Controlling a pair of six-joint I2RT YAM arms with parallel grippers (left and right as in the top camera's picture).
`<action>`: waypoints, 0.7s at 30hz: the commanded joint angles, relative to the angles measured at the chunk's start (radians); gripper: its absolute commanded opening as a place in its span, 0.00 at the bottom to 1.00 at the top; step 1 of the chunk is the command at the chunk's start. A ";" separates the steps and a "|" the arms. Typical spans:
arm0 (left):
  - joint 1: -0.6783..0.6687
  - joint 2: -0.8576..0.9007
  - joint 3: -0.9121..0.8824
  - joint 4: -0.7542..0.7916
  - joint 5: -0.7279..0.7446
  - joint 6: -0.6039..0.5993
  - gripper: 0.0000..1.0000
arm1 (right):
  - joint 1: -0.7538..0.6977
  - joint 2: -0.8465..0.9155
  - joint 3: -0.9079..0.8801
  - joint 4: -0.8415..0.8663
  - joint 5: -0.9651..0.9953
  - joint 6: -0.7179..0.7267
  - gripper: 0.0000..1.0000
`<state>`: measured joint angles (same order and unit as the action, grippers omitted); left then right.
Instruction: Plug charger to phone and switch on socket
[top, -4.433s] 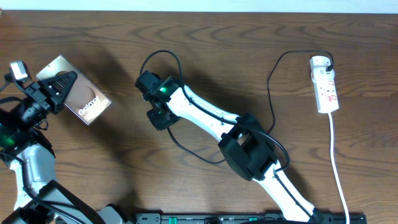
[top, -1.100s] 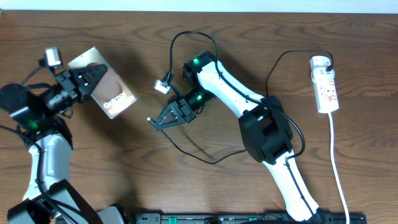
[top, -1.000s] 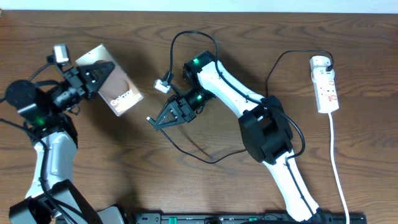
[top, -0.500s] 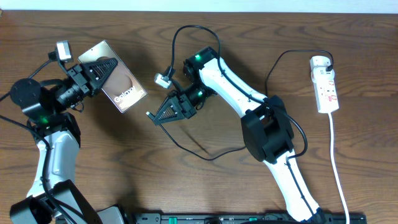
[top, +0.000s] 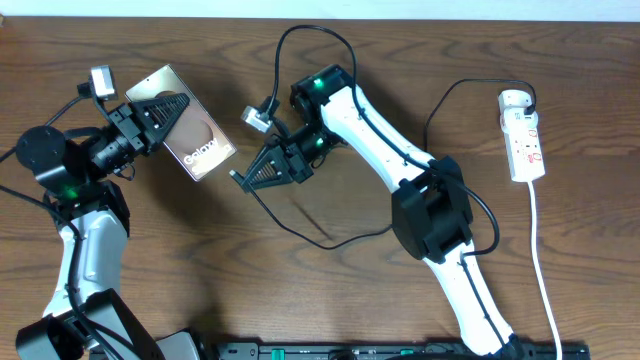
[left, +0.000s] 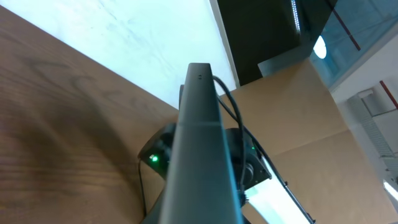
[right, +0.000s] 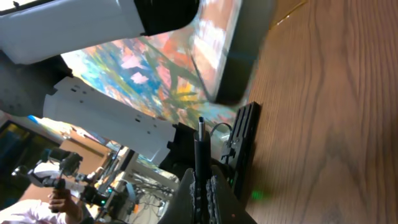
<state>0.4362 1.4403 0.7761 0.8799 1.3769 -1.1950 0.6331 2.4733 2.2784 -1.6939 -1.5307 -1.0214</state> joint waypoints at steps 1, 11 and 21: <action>-0.013 -0.010 0.010 0.013 -0.010 0.024 0.07 | -0.003 -0.016 0.032 0.003 -0.032 0.015 0.01; -0.040 -0.010 0.010 0.012 -0.047 0.028 0.07 | 0.002 -0.016 0.032 0.003 -0.032 0.015 0.01; -0.040 -0.010 0.001 -0.041 -0.062 0.039 0.07 | 0.002 -0.016 0.032 0.016 -0.032 0.020 0.01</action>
<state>0.3973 1.4403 0.7761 0.8330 1.3247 -1.1740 0.6331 2.4733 2.2890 -1.6817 -1.5307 -1.0092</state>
